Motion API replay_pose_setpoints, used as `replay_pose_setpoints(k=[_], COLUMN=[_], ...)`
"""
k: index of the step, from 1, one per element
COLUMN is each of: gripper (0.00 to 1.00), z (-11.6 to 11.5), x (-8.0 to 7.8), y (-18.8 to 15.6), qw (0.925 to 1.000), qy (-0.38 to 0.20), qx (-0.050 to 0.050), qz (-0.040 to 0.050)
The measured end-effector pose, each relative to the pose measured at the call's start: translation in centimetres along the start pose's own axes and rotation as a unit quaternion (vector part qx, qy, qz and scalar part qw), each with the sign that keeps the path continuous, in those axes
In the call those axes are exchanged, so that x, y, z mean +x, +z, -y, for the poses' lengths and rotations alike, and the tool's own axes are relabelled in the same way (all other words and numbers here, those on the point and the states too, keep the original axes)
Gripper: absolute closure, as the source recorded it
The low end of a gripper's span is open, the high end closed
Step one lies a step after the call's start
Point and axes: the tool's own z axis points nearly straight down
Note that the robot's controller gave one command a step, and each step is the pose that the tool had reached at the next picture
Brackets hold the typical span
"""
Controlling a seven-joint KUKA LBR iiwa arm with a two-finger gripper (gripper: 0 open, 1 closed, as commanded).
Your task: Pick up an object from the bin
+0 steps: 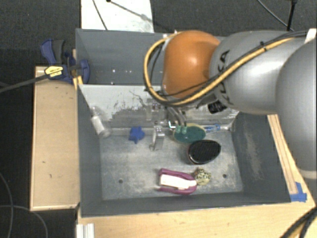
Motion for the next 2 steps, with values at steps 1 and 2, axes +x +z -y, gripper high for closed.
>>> replay_pose_setpoints(k=[1, 2], gripper=[0.00, 0.00], z=[-9.6, -2.8], x=[0.6, 2.3], y=[4.8, 7.6], qw=[0.9999, 0.9999], qy=[-0.014, 0.012], qx=[-0.002, 0.002], qz=[0.0020, 0.0013])
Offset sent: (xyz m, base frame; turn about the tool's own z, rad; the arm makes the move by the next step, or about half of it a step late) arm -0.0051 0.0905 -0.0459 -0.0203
